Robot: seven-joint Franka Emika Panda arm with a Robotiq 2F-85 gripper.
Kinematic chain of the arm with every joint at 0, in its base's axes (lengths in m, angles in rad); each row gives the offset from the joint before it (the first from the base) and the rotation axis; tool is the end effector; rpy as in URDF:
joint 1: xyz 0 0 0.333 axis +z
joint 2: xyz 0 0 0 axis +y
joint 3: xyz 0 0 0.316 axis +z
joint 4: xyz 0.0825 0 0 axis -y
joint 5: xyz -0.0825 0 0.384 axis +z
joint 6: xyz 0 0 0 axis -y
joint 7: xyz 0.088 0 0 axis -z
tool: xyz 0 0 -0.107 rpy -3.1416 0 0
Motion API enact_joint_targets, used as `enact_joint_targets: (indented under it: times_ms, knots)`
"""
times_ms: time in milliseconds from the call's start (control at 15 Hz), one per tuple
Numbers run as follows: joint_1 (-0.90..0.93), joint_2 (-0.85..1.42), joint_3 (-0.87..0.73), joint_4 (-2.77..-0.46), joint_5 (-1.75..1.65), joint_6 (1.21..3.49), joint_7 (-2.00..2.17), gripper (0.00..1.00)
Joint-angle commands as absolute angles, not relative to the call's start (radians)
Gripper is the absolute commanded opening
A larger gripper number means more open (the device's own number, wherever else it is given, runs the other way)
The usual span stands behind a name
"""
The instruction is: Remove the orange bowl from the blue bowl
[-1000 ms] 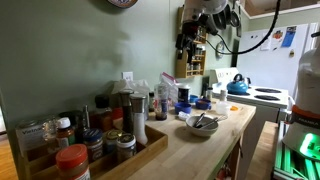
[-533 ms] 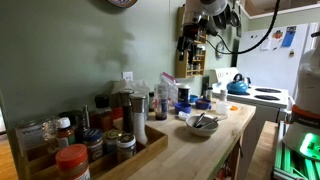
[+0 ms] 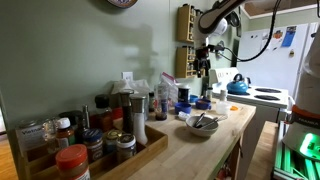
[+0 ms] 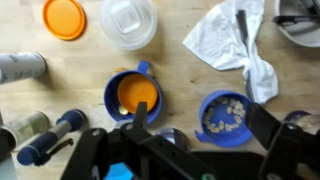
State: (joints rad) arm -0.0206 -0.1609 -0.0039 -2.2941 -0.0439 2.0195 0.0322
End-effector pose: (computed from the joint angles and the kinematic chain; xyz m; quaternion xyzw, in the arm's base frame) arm 0.4748 -0.0142 0.4069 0.9981 -0.0176 -0.0567 0.0191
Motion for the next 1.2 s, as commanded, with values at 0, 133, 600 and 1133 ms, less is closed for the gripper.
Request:
enact_joint_targets:
  times_ms: [0,133,600,1133]
  knots:
    - [-0.047,-0.111,-0.025,-2.355,-0.113,1.936,0.03,1.0]
    - [-0.044,-0.113,-0.028,-2.342,-0.083,1.959,0.032,1.0]
    - [-0.061,-0.111,-0.074,-2.378,0.037,2.052,-0.205,1.0]
    - [-0.13,0.011,-0.181,-2.362,0.39,2.097,-0.652,1.0]
